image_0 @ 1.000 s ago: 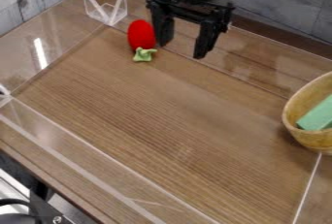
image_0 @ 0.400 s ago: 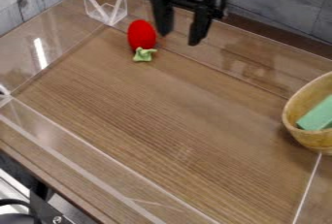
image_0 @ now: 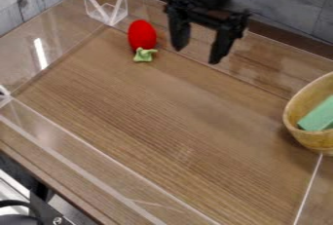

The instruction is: Put the green stick in the brown bowl

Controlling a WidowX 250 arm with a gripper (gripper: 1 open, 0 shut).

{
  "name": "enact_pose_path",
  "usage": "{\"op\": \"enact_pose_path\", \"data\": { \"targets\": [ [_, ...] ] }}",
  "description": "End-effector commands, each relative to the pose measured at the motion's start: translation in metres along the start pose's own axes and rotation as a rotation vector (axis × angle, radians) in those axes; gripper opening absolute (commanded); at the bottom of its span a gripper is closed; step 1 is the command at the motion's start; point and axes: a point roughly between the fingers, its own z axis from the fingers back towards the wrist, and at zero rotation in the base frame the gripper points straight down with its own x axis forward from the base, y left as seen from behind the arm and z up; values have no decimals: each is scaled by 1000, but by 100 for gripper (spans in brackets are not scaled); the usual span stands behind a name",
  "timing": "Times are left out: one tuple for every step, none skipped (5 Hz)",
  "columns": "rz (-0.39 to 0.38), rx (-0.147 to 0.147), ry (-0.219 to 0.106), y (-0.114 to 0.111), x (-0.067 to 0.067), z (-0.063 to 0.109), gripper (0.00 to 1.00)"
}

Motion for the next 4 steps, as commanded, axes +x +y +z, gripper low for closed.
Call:
{"op": "enact_pose_path", "data": {
  "targets": [
    [-13,12,-67,22,1,20,100],
    [-26,4,-69,20,0,34,100],
    [-45,1,-73,13,2,44,100],
    [-29,-1,-76,-1,-6,42,100]
  ]
}}
